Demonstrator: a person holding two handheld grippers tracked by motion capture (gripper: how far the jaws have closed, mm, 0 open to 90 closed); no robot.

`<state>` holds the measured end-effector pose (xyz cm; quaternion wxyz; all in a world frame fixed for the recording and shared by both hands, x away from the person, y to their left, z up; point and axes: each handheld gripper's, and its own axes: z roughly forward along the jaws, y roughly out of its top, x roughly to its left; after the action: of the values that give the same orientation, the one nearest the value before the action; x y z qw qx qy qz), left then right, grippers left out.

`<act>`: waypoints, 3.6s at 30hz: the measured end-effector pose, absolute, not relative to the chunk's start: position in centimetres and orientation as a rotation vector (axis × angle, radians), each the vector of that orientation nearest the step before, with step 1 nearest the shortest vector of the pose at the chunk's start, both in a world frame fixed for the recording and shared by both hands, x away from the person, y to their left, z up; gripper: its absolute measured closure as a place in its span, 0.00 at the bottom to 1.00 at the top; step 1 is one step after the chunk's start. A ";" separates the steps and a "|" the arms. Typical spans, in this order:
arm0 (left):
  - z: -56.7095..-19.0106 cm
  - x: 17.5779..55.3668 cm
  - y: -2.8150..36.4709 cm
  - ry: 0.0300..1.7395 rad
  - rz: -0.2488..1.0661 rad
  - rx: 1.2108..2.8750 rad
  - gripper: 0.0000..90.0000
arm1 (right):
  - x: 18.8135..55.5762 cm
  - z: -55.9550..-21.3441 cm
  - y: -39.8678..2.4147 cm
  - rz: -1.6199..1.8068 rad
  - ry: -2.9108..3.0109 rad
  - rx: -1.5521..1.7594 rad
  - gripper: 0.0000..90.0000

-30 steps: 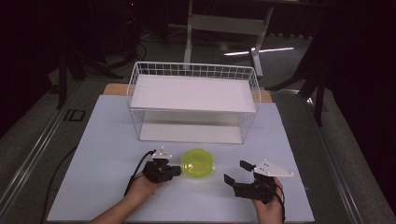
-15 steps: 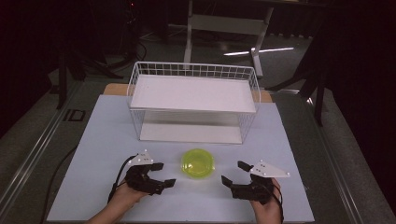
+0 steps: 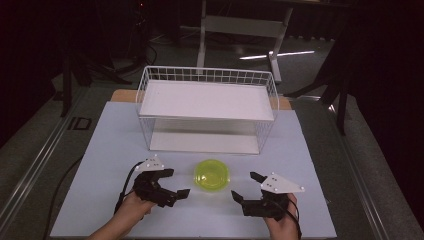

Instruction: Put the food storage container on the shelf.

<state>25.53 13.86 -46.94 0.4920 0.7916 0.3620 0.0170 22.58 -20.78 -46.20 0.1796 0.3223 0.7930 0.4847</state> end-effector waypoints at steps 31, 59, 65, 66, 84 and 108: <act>-48.0 31.0 10.2 0.951 0.017 1.929 0.25 | 30.0 -47.8 -18.2 1.387 2.331 1.266 0.33; -50.1 30.3 9.8 1.081 -0.123 1.959 0.72 | 29.1 -50.1 -18.3 1.391 2.337 1.551 0.74; -50.1 29.5 9.9 1.124 -0.111 1.924 0.77 | 28.3 -49.4 -17.7 1.350 2.370 1.468 0.77; -50.1 29.3 9.9 1.127 -0.107 1.921 0.79 | 28.2 -49.3 -17.7 1.348 2.373 1.466 0.78; -49.6 27.2 9.4 1.107 -0.024 1.937 0.87 | 27.0 -49.0 -17.9 1.359 2.379 1.455 0.87; -45.2 29.5 10.7 1.057 0.093 1.871 0.90 | 29.5 -45.0 -16.8 1.430 2.291 1.373 0.89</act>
<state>29.51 10.72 -45.24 0.4753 0.7654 0.4322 0.0381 29.53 -16.81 -44.99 0.0561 0.4524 0.7550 0.4713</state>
